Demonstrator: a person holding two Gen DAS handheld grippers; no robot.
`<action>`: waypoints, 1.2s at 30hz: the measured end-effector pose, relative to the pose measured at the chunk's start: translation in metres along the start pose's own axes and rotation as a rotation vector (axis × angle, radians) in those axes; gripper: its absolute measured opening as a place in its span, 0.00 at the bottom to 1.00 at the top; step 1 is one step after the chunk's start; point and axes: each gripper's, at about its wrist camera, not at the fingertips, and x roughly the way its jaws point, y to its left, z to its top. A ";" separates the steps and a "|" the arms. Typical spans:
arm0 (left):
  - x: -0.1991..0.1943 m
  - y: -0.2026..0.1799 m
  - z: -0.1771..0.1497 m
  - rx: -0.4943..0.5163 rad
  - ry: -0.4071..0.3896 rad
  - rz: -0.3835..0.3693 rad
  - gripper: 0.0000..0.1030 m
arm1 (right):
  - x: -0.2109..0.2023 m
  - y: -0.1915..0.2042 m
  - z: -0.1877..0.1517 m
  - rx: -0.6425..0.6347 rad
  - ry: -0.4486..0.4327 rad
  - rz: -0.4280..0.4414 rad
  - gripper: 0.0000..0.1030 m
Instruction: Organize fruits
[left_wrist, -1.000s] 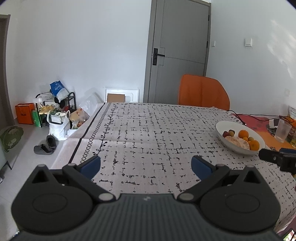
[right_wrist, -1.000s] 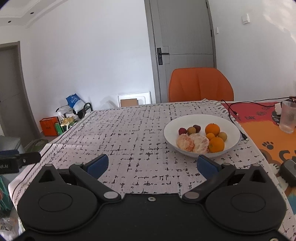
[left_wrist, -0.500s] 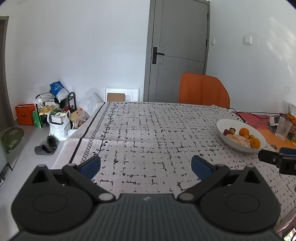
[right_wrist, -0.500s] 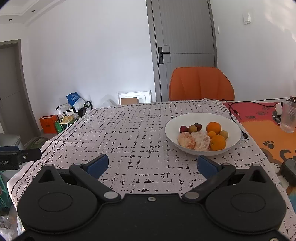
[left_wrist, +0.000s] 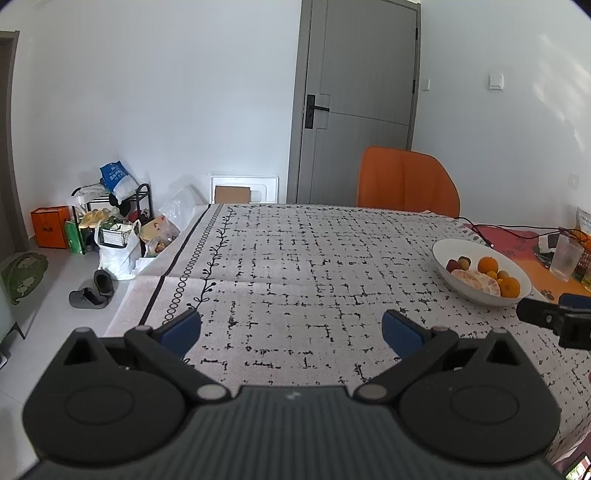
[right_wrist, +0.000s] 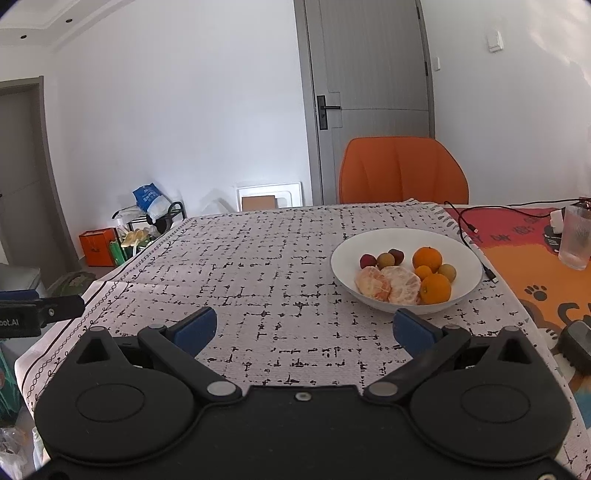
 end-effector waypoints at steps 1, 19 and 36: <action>0.000 0.000 0.000 0.000 0.000 -0.001 1.00 | 0.000 0.000 0.000 -0.001 0.000 0.000 1.00; -0.001 -0.003 -0.001 0.005 0.001 -0.012 1.00 | -0.001 0.003 -0.002 -0.010 0.005 -0.002 1.00; -0.003 -0.007 -0.002 0.011 -0.002 -0.019 1.00 | -0.002 0.001 -0.002 -0.009 0.000 -0.015 1.00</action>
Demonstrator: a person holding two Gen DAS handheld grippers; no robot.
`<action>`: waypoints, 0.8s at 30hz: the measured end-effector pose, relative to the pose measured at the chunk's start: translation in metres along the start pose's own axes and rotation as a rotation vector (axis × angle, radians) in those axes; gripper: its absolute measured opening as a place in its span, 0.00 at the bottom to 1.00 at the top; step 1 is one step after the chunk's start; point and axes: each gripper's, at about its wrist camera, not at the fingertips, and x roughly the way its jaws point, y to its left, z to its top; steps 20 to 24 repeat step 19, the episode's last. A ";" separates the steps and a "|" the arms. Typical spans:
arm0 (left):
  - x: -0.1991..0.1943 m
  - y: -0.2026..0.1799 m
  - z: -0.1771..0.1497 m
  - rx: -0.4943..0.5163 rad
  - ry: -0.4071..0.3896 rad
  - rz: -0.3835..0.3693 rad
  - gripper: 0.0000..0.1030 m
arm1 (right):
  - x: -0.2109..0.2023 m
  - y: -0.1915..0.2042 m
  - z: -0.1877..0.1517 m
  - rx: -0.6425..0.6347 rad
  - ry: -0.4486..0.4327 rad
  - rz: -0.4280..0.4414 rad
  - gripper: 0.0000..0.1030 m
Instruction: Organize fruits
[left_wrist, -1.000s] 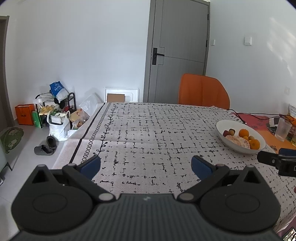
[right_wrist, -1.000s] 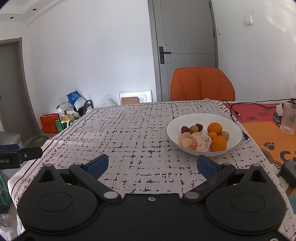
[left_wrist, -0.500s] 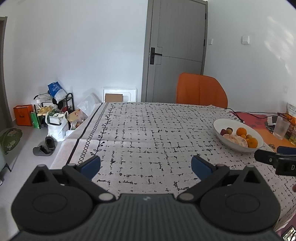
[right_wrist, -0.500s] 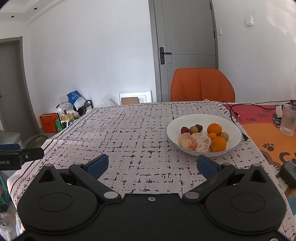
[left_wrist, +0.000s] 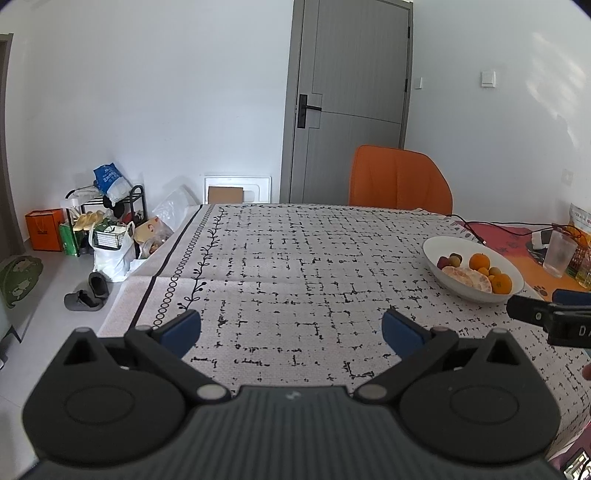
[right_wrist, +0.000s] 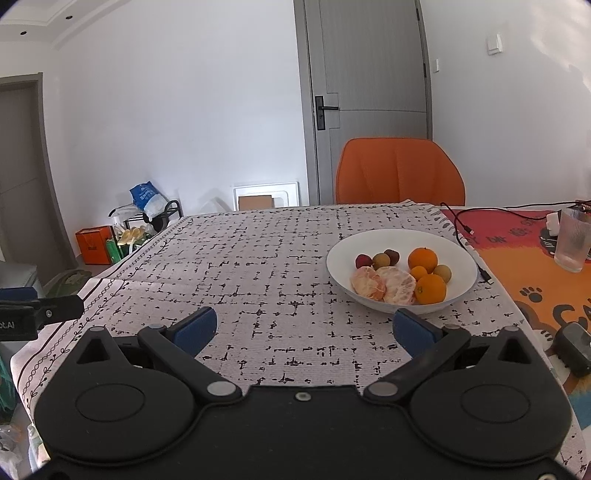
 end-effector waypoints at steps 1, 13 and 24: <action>0.000 0.000 0.000 -0.001 -0.001 0.000 1.00 | 0.000 0.000 0.000 0.001 0.000 0.000 1.00; 0.000 0.000 0.001 0.000 0.000 -0.001 1.00 | 0.000 -0.001 0.000 0.008 -0.003 -0.002 1.00; -0.002 0.001 0.001 0.001 -0.003 -0.003 1.00 | 0.002 -0.003 -0.001 0.011 0.002 0.000 1.00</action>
